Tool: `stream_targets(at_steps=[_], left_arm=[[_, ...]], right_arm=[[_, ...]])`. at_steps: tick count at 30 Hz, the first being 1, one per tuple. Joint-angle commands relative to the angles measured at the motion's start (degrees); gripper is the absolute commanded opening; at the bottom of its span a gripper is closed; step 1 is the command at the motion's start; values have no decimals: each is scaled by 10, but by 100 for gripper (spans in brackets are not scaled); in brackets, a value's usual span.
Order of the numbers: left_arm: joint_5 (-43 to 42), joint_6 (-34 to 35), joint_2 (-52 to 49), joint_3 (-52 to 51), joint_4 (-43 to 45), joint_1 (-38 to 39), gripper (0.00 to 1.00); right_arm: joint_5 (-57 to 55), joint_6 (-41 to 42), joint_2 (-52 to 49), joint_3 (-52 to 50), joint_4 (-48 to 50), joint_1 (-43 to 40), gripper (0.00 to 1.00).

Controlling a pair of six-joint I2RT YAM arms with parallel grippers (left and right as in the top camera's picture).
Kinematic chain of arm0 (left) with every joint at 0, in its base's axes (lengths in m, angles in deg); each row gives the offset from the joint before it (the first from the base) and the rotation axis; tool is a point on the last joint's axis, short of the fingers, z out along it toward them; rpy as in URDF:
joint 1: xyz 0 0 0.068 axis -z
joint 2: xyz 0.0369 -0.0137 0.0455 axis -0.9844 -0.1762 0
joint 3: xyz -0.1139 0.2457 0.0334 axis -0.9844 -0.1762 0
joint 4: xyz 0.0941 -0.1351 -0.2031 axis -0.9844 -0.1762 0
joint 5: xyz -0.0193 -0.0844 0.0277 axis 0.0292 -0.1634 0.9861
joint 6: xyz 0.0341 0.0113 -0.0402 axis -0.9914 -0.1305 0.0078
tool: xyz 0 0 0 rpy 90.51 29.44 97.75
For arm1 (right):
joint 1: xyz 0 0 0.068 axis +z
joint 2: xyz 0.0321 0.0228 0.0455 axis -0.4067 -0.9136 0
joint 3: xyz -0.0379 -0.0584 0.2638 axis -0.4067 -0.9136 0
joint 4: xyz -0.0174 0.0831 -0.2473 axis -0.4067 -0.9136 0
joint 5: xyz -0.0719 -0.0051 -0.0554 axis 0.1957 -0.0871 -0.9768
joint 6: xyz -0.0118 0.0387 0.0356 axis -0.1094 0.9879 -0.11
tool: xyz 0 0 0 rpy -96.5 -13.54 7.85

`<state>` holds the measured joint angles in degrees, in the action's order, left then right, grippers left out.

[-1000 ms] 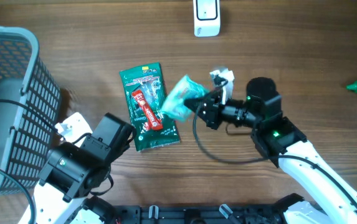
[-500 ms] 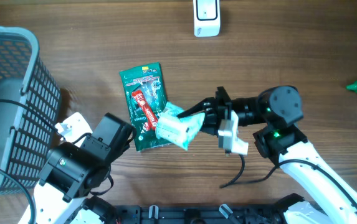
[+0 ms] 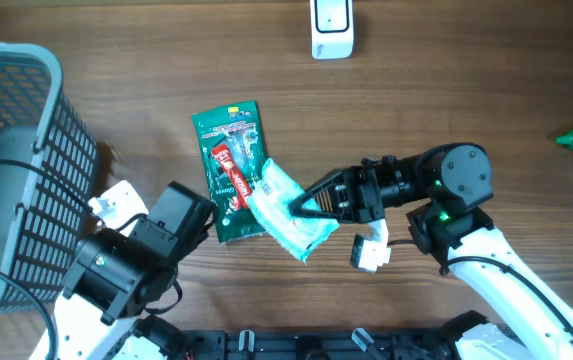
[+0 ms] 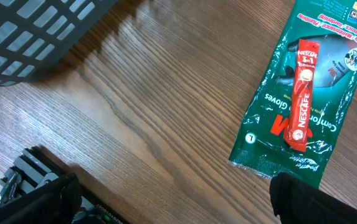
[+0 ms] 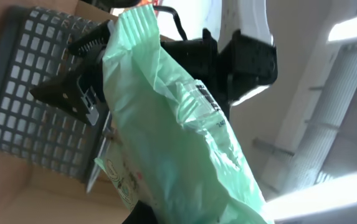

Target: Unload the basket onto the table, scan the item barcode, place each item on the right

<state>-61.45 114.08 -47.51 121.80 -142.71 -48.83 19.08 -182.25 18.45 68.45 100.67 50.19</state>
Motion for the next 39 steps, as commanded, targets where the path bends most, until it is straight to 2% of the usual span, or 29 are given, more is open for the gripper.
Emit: stream_targets(at_steps=[1,8,14,21,22,25,26,29,32,36,38,39], left_arm=[[6,-1,2,2,0,-1,100],[6,-1,2,2,0,-1,100],[6,-1,2,2,0,-1,100],[6,-1,2,2,0,-1,100],[6,-1,2,2,0,-1,100],[6,-1,2,2,0,-1,100],[6,-1,2,2,0,-1,100],[6,-1,2,2,0,-1,100],[6,-1,2,2,0,-1,100],[6,-1,2,2,0,-1,100],[6,-1,2,2,0,-1,100],[6,-1,2,2,0,-1,100]], right_arm=[[17,-36,5,8,23,-1,4],[72,-36,5,11,120,-15,4],[94,-33,5,12,125,-15,4],[77,57,5,12,123,-34,4],[64,99,5,12,123,-40,4],[-50,415,4,12,85,-49,4],[-88,482,3,12,46,-49,4],[-122,639,1,12,-123,-49,4],[-126,749,0,12,-207,-49,4],[-131,940,0,12,-236,-49,4],[-181,1090,0,12,-236,-49,4],[-240,1197,0,12,-239,-49,4]])
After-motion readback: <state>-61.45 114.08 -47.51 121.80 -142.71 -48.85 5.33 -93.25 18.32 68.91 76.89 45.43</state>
